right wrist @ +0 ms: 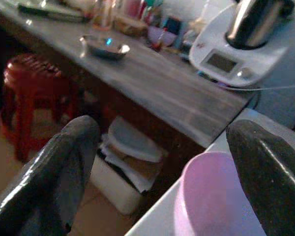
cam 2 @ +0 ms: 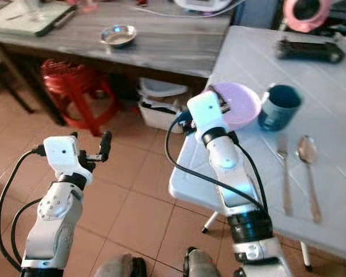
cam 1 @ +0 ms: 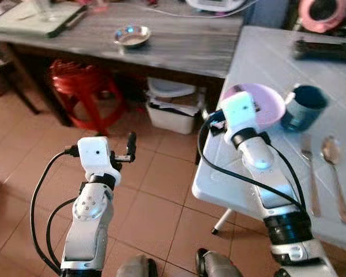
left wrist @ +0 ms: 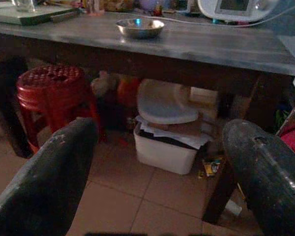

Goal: Setting the table

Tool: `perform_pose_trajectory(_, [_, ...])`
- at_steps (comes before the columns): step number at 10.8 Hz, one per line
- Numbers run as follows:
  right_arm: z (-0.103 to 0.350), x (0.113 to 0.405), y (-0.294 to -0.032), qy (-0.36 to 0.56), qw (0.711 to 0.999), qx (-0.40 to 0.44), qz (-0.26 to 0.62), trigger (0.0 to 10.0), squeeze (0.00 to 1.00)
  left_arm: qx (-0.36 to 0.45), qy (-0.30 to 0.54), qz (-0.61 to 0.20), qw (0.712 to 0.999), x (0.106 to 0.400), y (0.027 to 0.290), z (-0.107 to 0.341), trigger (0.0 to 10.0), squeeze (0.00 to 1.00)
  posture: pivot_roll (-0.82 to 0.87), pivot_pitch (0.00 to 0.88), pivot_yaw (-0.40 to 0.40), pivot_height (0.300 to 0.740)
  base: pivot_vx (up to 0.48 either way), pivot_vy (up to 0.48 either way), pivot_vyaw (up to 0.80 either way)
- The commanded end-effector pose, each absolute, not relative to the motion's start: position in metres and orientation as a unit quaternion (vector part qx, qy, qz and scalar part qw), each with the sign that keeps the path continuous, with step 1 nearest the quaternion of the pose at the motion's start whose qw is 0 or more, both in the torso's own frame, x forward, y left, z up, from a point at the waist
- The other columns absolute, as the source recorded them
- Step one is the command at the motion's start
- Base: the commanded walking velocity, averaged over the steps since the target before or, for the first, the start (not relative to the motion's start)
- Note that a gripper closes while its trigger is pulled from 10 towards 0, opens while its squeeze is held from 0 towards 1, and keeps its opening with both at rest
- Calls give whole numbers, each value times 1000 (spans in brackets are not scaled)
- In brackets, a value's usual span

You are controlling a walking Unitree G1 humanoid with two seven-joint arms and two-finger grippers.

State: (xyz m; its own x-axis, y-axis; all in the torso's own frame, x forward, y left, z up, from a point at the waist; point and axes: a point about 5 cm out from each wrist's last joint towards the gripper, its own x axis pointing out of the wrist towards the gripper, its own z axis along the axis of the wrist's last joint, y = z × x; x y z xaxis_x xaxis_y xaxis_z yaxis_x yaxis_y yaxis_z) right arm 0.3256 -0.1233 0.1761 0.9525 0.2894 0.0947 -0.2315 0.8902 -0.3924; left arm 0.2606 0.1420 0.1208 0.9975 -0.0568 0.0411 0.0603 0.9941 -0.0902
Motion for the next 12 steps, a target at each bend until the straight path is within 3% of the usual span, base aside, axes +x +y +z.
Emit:
perform_pose_trajectory(1, [177,329,-122,-60,967,-203,142,10000,0,-41,-22,-25,999,259,145,124,10000,0,-3,127,88,740,0,0,0])
perform_pose_trajectory(10, [160,333,-149,61,962,-242,111,10000,0,-46,-15,-31,998,259,140,121,10000,0,-22,131,71,740,0,0,0])
perform_pose_trajectory(11, [159,335,-152,75,961,-241,116,2000,0,-47,-14,-31,998,259,140,121,10000,0,-24,131,69,740,0,0,0])
perform_pose_trajectory(12, [159,339,-163,98,960,-233,123,0,0,-48,-12,-32,998,259,139,120,10000,0,-27,130,65,740,0,0,0])
